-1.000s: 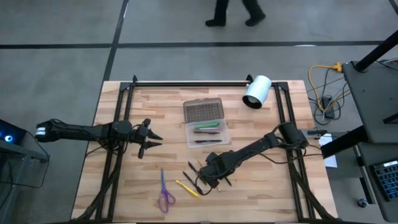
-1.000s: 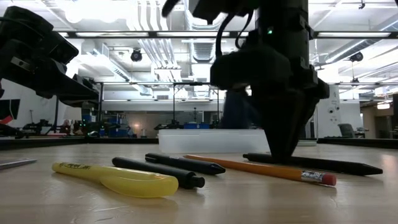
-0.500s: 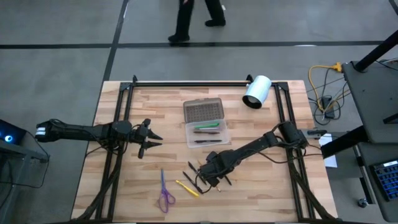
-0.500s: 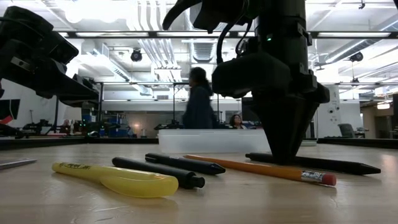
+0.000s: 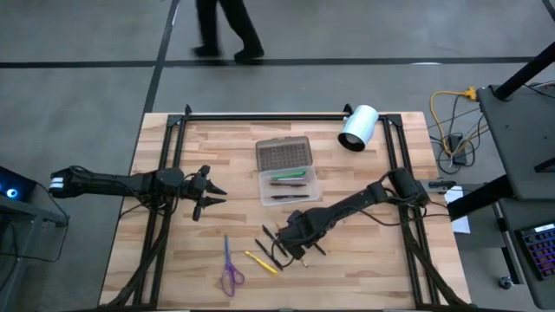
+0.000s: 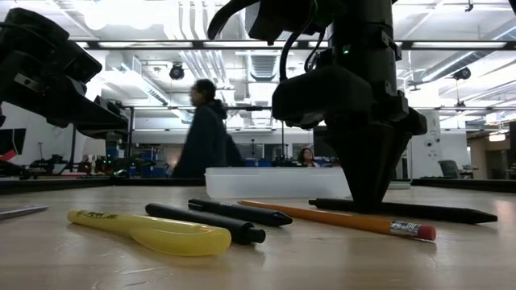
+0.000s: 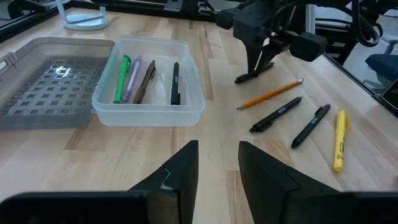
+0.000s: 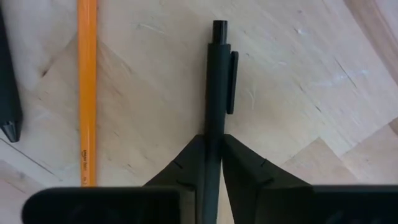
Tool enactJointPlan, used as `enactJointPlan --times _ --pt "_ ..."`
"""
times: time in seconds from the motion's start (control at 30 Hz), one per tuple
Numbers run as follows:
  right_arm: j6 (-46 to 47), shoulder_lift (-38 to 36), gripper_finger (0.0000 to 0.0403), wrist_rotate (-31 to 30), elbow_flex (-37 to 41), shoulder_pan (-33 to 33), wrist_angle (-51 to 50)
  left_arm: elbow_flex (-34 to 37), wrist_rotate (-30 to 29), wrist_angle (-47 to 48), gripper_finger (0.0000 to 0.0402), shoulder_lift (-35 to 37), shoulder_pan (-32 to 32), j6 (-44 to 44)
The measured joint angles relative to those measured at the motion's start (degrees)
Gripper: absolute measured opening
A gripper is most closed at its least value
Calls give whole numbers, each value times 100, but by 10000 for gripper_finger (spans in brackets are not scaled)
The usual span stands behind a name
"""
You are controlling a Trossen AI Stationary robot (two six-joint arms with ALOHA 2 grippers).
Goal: Pick & place school supplies into a supply box
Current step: Put the black pen into the transparent supply box
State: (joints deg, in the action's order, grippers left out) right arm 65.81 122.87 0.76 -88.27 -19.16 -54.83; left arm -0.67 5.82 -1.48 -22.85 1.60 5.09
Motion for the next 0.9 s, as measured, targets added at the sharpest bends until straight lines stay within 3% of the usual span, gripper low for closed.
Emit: enactJointPlan --times 0.5,0.9 --pt "-505 -1 18 41 -84 20 -57 0 0 0 99 0 -2 0" --pt "-1333 -63 16 -511 -617 14 17 0 0 0 99 0 -1 0"
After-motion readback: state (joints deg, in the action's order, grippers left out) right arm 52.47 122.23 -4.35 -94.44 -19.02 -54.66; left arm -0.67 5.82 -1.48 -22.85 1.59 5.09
